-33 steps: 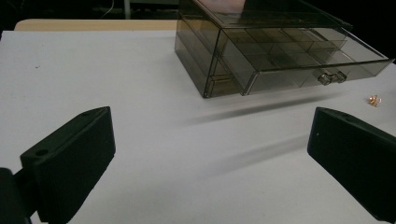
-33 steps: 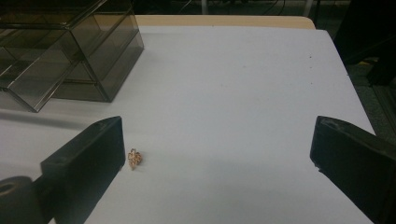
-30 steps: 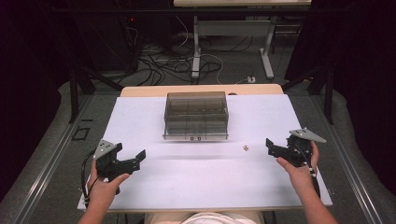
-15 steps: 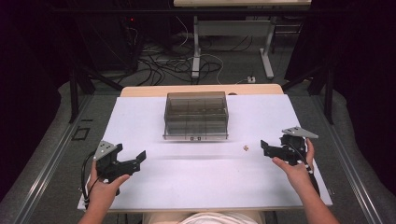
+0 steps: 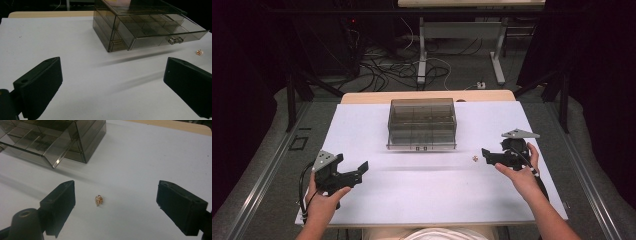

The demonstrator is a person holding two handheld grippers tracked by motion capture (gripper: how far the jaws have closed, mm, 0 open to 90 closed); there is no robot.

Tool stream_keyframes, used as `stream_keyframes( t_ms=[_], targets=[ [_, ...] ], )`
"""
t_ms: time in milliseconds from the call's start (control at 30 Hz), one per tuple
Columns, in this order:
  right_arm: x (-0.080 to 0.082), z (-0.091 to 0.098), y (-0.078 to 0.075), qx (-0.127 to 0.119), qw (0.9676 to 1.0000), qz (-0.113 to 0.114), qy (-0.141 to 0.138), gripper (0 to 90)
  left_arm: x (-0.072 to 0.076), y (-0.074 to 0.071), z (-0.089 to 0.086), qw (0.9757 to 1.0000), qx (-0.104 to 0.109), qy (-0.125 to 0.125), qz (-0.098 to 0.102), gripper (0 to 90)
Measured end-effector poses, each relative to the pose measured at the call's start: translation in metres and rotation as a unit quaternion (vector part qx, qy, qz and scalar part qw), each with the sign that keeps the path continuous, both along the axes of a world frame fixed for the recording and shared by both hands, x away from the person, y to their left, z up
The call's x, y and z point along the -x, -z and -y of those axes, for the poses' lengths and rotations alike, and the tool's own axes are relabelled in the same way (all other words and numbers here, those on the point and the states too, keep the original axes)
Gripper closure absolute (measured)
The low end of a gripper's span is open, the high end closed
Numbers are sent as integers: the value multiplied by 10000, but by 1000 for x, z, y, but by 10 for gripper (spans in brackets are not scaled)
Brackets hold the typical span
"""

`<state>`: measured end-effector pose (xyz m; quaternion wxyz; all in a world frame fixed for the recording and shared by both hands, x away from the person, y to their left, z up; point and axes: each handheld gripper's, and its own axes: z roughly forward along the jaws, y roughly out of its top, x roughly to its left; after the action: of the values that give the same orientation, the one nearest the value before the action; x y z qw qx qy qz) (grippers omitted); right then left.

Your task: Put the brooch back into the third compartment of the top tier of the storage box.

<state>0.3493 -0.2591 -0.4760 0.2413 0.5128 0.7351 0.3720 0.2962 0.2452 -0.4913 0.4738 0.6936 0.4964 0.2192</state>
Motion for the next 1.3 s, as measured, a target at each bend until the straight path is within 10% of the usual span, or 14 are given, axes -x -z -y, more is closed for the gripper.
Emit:
stream_keyframes(
  t_ms=[1300],
  targets=[
    [-53,-12,-4,-178,9968,-770,-114,332,0,1,0,10000,-55,34,-31,24]
  ],
)
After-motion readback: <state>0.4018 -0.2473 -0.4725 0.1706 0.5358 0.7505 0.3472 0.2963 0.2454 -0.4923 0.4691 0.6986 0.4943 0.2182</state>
